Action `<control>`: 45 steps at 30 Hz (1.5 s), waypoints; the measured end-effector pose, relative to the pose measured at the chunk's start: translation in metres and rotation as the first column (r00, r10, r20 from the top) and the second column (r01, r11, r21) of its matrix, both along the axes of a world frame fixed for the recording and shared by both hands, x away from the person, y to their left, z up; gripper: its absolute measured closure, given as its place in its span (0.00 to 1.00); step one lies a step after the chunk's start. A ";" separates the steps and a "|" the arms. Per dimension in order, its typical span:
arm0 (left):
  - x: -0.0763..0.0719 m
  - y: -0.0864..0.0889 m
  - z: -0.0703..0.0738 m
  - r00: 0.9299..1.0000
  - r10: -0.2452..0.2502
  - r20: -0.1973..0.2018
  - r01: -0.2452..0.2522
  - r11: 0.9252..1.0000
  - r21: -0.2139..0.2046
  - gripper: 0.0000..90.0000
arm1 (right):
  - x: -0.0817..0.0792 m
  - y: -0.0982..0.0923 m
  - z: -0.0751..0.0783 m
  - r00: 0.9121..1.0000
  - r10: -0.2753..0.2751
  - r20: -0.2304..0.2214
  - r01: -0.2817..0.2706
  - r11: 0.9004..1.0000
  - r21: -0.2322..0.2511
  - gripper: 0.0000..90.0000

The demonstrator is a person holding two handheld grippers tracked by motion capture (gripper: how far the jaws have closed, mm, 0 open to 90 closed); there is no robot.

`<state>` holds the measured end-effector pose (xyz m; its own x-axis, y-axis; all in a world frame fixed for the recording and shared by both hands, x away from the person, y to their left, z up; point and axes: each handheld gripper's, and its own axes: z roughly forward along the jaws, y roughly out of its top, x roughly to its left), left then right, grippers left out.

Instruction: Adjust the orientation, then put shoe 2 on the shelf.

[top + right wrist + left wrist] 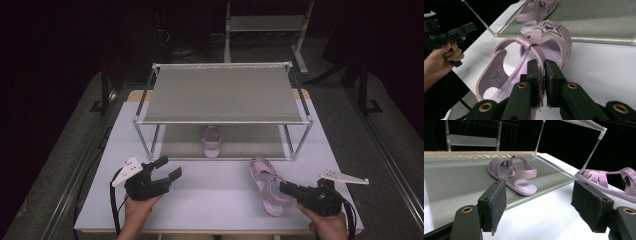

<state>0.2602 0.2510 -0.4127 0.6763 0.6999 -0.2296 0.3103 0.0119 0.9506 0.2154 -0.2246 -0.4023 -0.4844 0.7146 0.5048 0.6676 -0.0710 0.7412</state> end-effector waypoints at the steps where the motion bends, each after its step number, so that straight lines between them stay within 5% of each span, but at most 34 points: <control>1: 0.000 0.000 0.000 1.000 -0.002 0.002 0.002 1.000 0.000 0.31 | 0.001 0.000 0.000 1.000 -0.001 0.003 0.001 1.000 0.003 0.91; 36: -0.002 -0.002 0.001 1.000 -0.014 0.003 0.014 1.000 0.013 0.30 | 0.034 0.027 0.002 0.998 -0.053 0.023 0.052 0.998 0.048 0.91; 45: -0.001 -0.005 0.000 1.000 -0.026 -0.002 0.026 1.000 0.017 0.29 | 0.055 0.036 -0.003 0.996 -0.082 0.025 0.080 0.994 0.068 0.91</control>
